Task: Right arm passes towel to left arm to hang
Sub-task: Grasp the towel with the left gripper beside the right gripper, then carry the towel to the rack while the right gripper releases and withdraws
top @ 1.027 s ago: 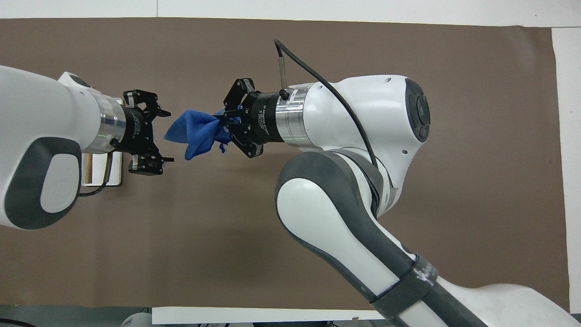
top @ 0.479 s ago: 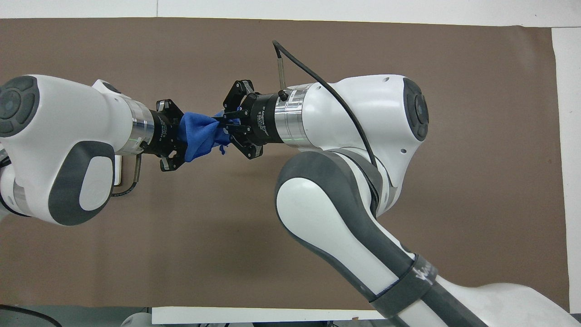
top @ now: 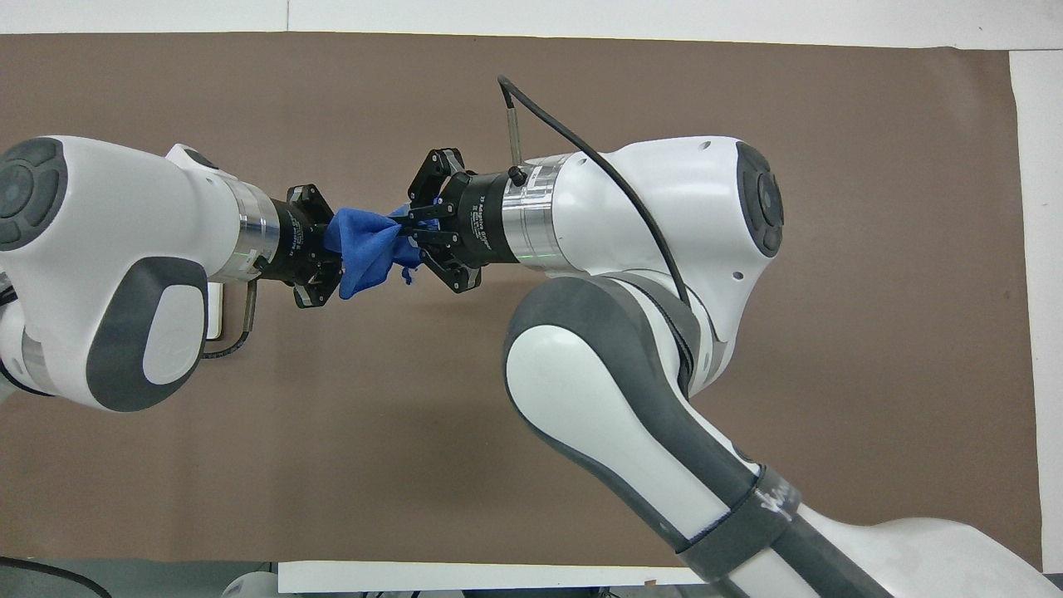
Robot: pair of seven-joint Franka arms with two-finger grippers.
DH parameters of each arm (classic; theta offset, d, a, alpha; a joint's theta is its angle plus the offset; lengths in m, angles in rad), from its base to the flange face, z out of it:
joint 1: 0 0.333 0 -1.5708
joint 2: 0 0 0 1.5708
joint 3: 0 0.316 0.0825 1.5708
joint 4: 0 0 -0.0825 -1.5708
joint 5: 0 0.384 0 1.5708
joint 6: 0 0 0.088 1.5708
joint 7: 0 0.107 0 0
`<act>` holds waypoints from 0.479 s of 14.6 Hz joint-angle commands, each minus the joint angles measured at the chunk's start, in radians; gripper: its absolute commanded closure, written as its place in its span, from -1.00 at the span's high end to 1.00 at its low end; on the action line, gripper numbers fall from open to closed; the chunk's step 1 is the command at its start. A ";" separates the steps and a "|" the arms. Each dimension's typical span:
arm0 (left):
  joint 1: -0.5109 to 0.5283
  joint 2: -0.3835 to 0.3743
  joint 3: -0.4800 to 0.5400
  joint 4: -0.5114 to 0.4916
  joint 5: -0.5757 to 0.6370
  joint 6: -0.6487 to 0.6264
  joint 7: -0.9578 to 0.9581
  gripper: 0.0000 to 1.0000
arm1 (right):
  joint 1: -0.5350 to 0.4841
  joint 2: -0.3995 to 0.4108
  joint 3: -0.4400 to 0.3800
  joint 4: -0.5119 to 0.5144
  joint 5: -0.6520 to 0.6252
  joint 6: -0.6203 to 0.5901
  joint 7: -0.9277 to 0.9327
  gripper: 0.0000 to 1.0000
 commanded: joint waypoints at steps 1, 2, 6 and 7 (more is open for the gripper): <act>-0.005 -0.006 0.008 -0.005 -0.018 0.010 -0.002 -0.99 | -0.009 0.010 0.008 0.019 0.002 -0.017 -0.024 -1.00; -0.004 -0.006 0.010 -0.005 -0.018 0.010 -0.001 -0.99 | -0.010 0.007 0.007 0.016 -0.001 -0.020 -0.033 -0.83; 0.005 -0.006 0.011 -0.005 -0.016 0.010 0.005 -0.99 | -0.015 -0.011 -0.001 0.002 -0.088 -0.066 -0.114 1.00; 0.005 -0.006 0.013 -0.005 -0.015 0.012 0.016 -0.99 | -0.021 -0.033 -0.005 -0.015 -0.118 -0.097 -0.146 1.00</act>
